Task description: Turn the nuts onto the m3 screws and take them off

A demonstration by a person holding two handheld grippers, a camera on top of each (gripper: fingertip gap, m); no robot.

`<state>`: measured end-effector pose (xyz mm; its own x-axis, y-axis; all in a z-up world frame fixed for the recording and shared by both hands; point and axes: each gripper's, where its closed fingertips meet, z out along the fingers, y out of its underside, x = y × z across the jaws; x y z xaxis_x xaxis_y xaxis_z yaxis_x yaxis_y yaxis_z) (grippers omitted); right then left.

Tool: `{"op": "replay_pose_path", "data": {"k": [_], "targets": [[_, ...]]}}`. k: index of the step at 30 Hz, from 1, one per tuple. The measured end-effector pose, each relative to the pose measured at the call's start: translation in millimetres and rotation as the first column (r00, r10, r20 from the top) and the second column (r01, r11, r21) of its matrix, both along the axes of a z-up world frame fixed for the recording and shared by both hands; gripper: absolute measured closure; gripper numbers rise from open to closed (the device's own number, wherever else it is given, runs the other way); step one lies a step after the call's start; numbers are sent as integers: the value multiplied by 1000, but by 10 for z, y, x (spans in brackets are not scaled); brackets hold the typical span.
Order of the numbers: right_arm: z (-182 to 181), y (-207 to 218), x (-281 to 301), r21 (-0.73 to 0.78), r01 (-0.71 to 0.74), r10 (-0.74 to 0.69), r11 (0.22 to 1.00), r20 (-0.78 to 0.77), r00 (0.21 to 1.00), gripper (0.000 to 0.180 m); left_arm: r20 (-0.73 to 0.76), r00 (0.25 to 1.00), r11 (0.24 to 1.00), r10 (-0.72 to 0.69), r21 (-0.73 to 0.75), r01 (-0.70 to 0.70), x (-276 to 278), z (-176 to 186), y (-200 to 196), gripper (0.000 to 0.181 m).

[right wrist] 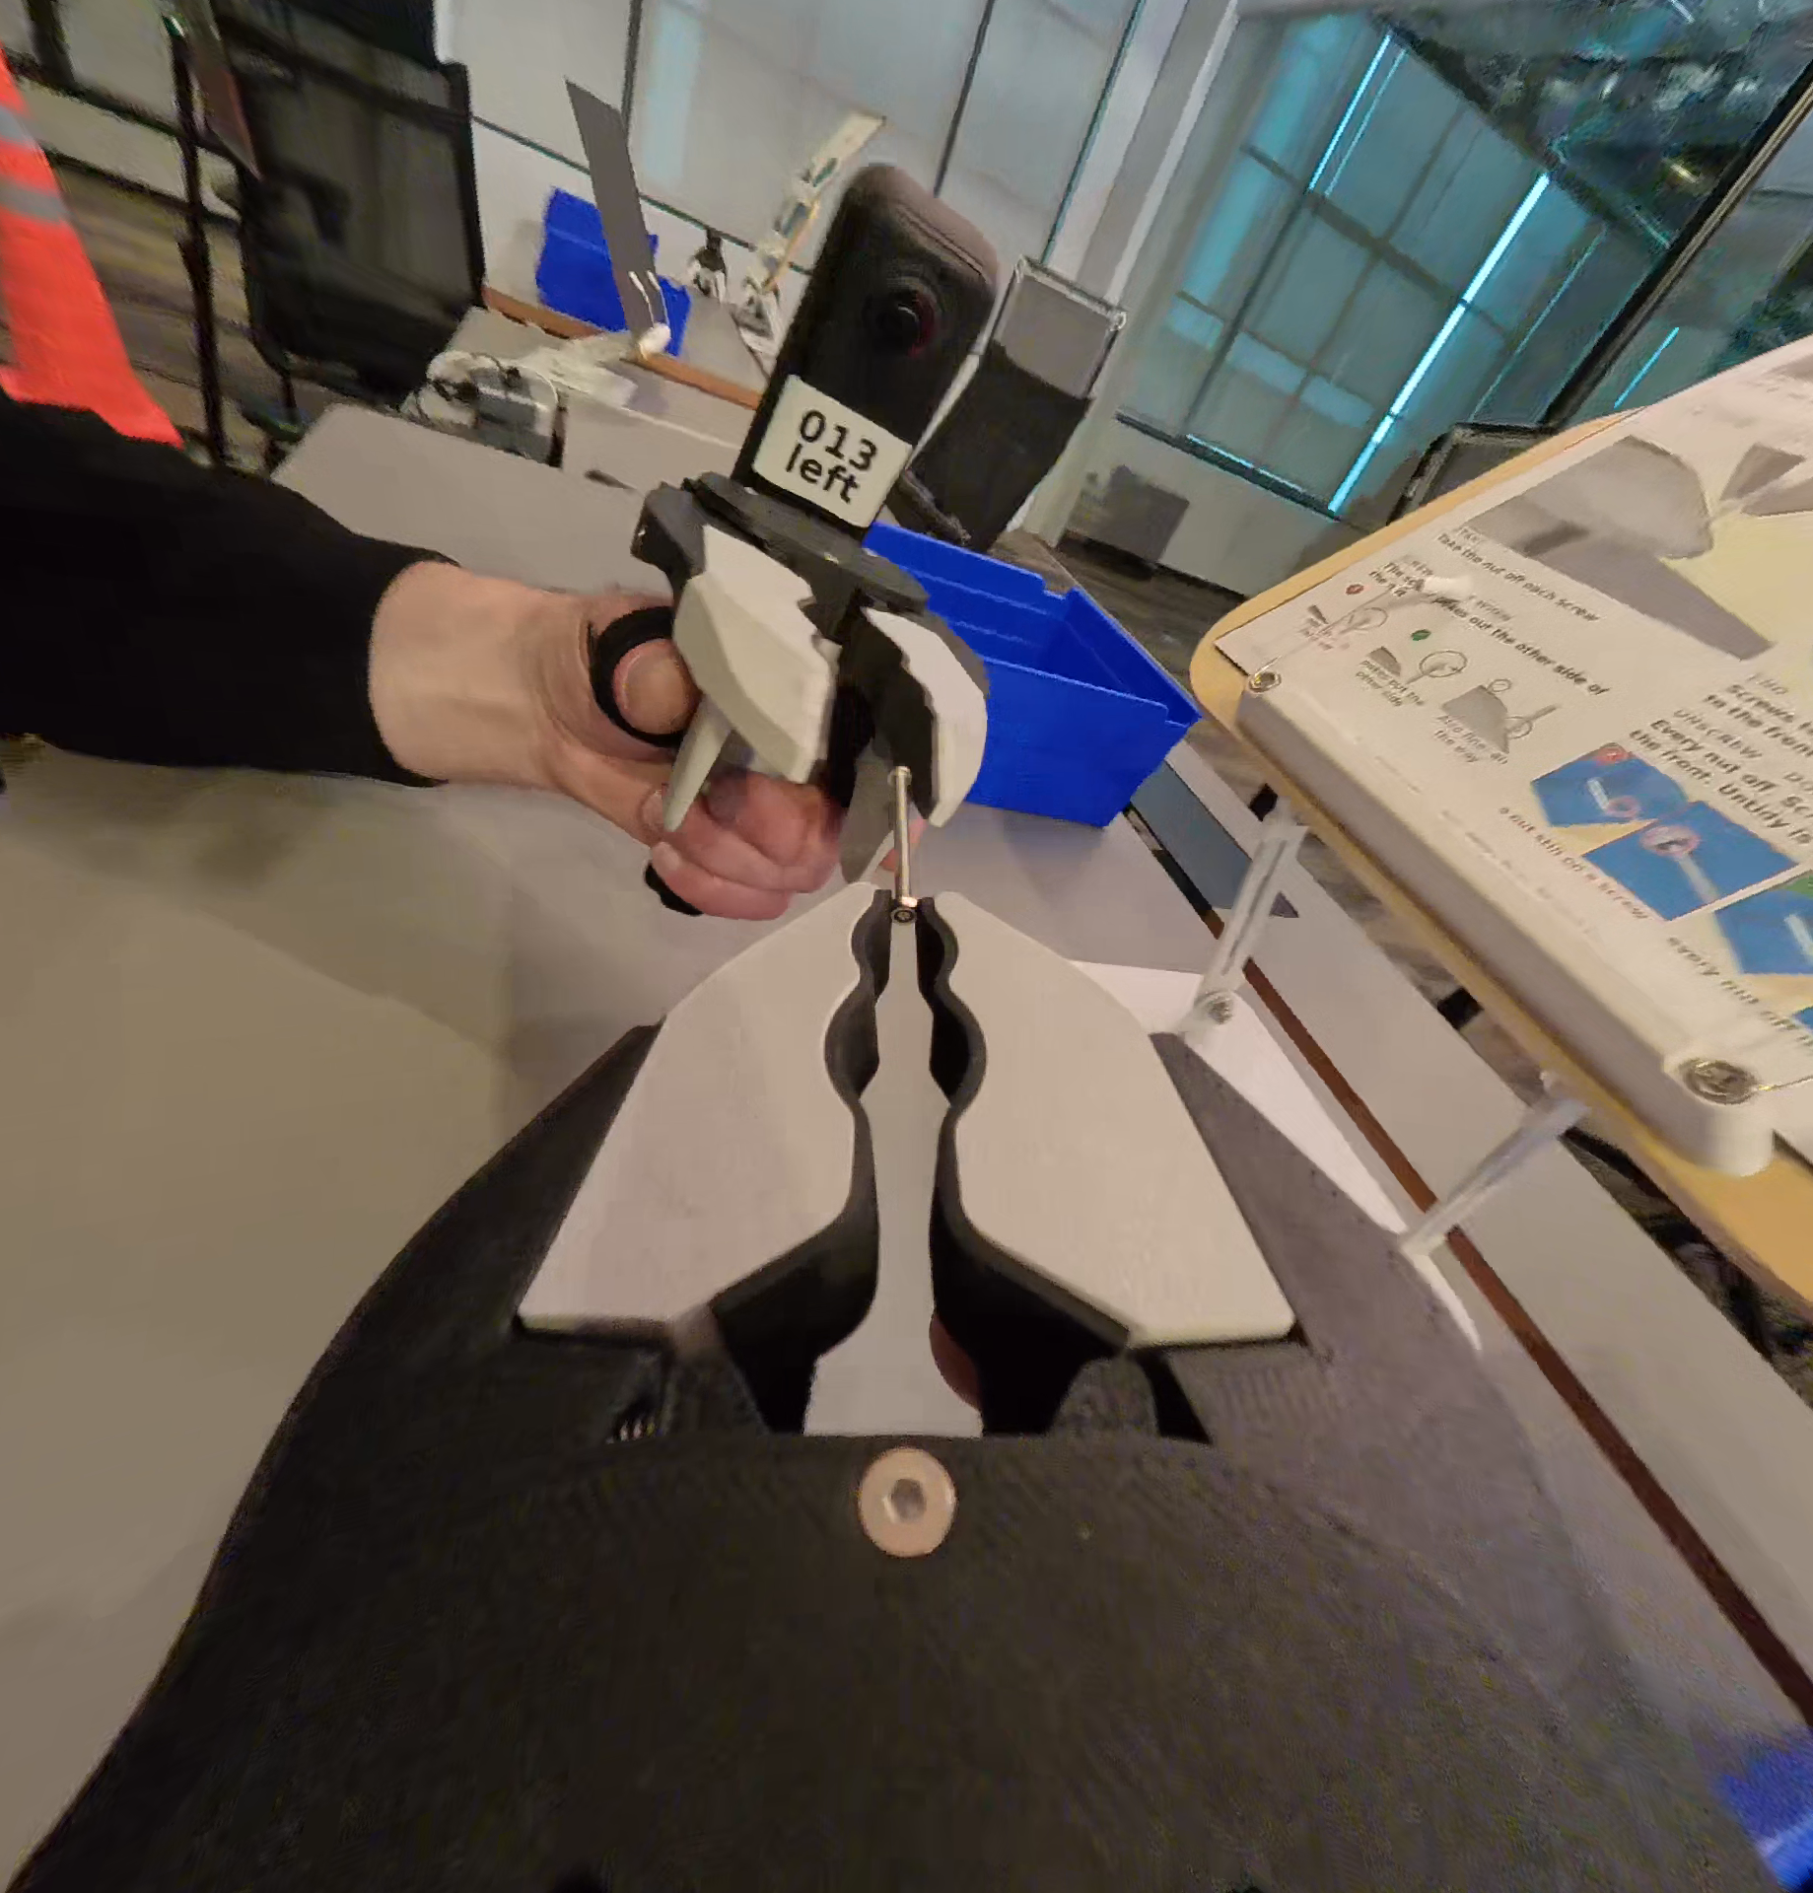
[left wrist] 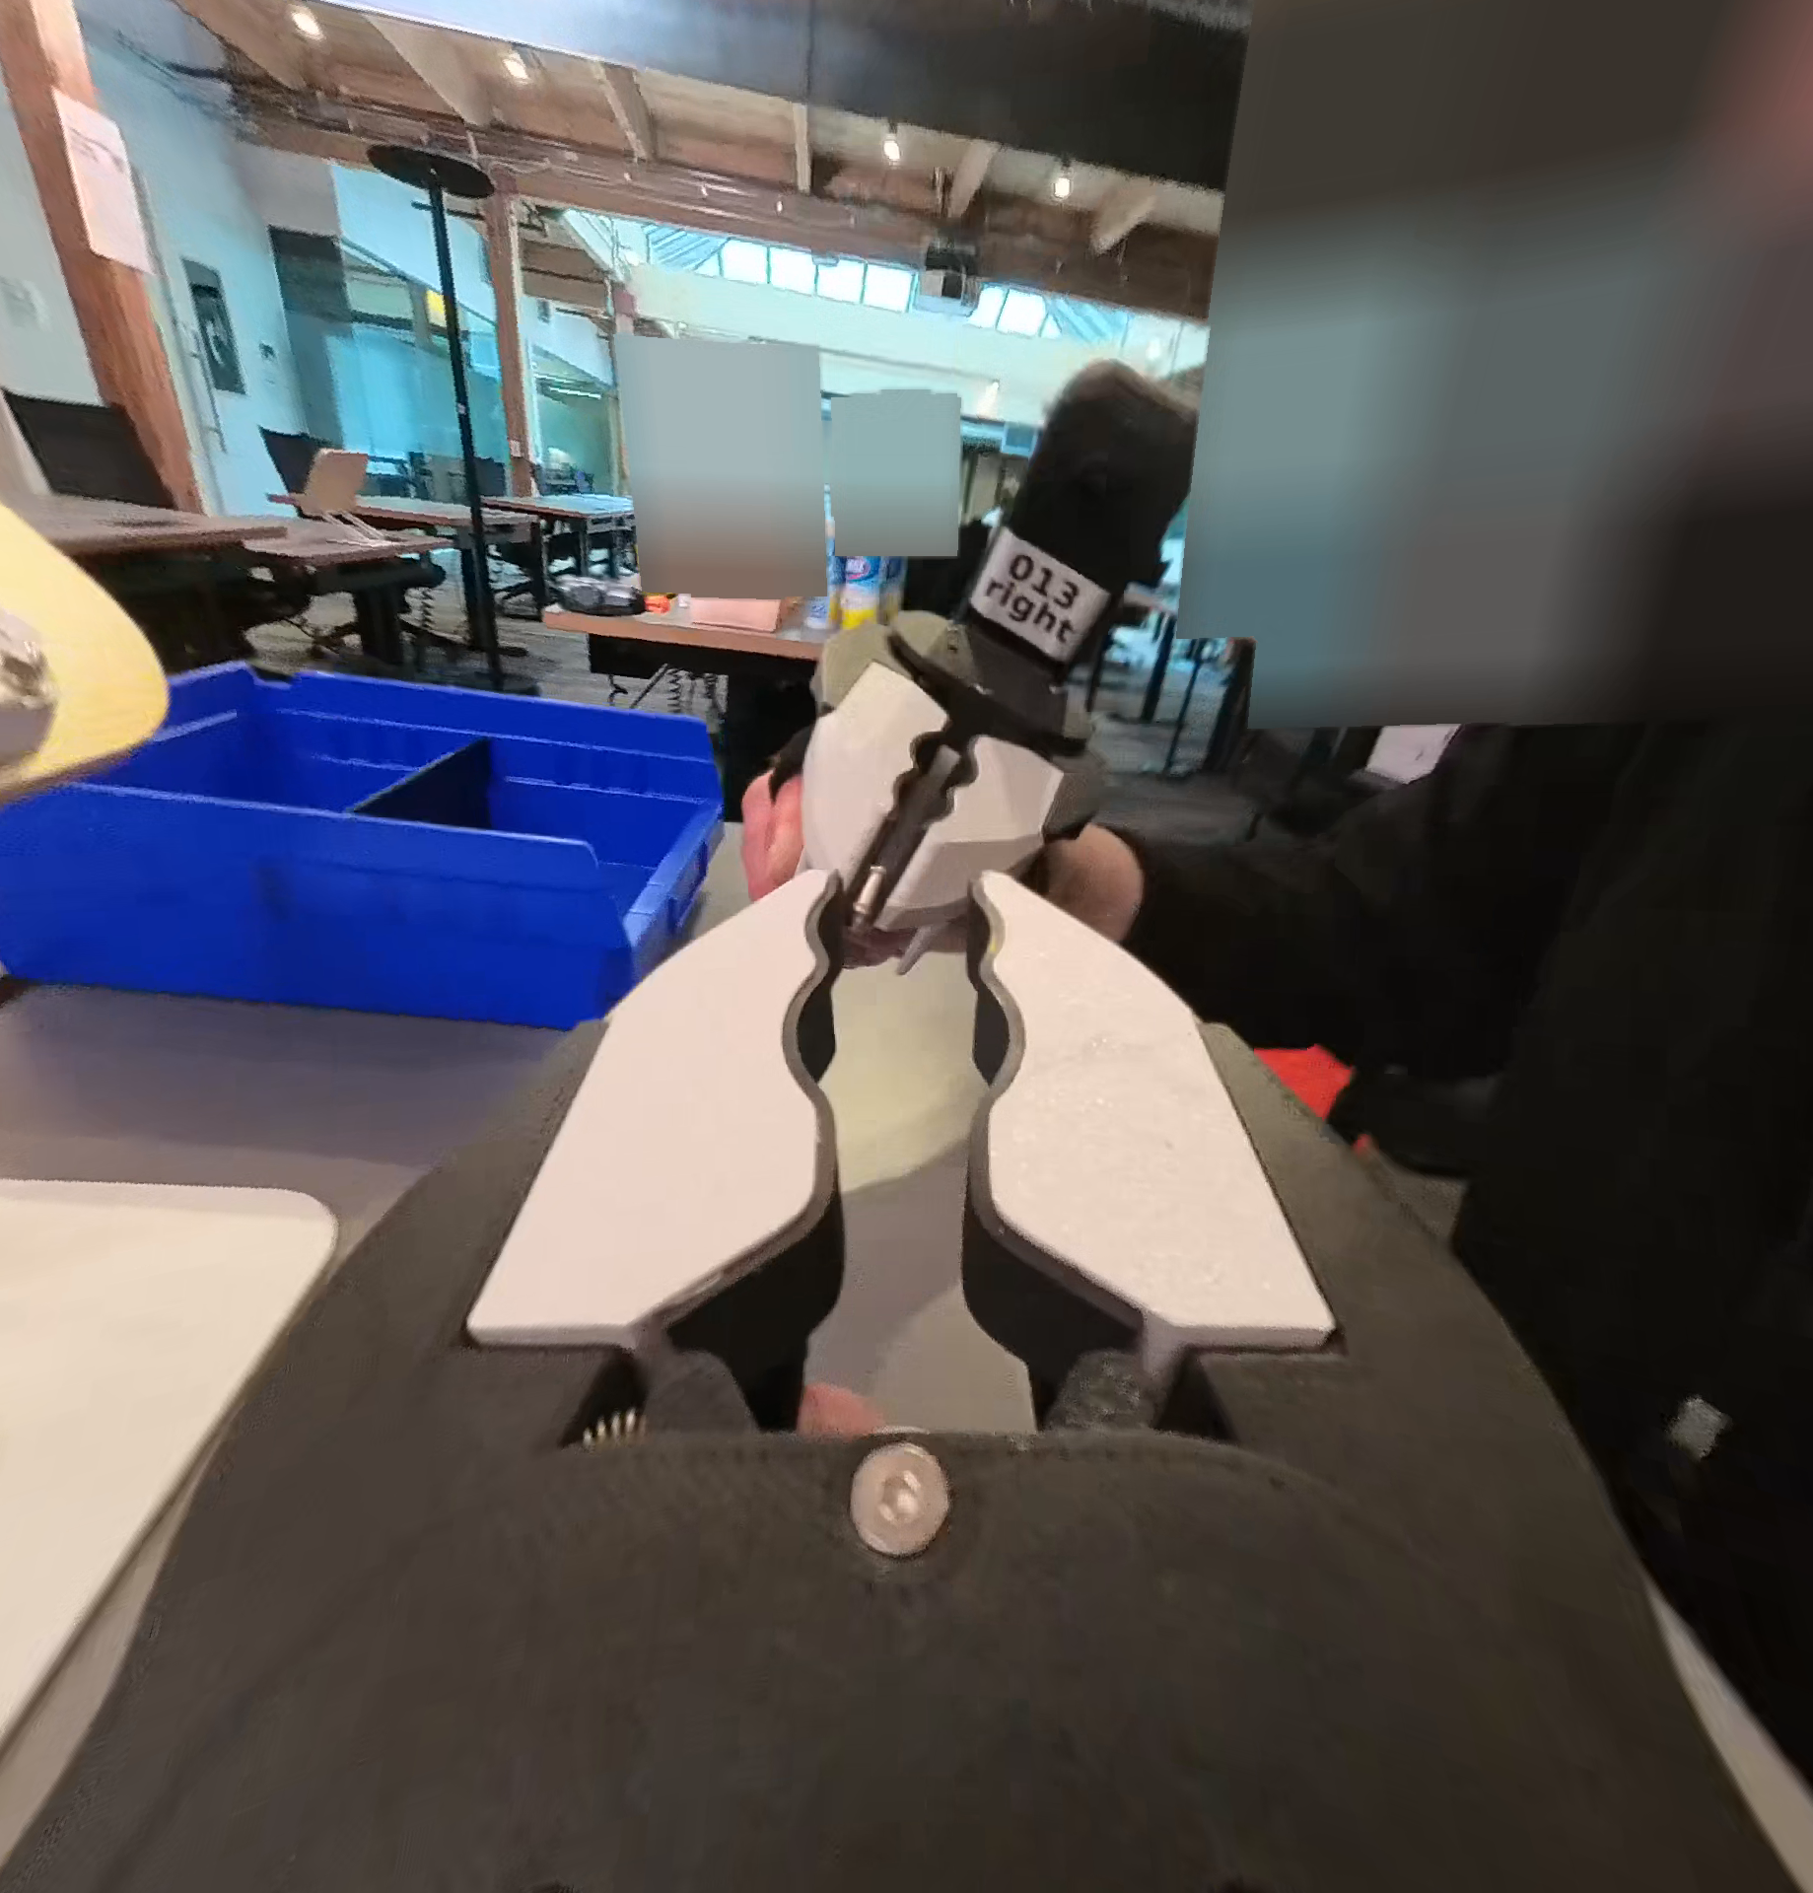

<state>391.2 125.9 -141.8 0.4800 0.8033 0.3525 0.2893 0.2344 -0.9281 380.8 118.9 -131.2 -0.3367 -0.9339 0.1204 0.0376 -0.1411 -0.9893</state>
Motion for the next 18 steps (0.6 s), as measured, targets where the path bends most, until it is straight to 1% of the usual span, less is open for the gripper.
{"op": "replay_pose_path", "data": {"k": [3,7,9,14,18], "targets": [[-20,-54,-41,-74,-83,79,994,-57,995,175,-8,998,989,59,137,-57,15,-28,-19,157],[-16,-106,-79,-167,-188,160,968,-169,973,175,-2,996,967,90,241,-86,16,-48,-52,159],[-11,-128,-88,-193,-231,189,954,-212,959,175,-6,992,944,129,306,-121,23,-69,-35,162],[-2,-162,-109,-223,-287,225,932,-264,938,175,-8,993,928,120,355,-109,19,-82,-93,176],[-4,-161,-104,-230,-289,226,929,-266,937,175,1,993,924,121,364,-113,21,-78,-105,177]]}}
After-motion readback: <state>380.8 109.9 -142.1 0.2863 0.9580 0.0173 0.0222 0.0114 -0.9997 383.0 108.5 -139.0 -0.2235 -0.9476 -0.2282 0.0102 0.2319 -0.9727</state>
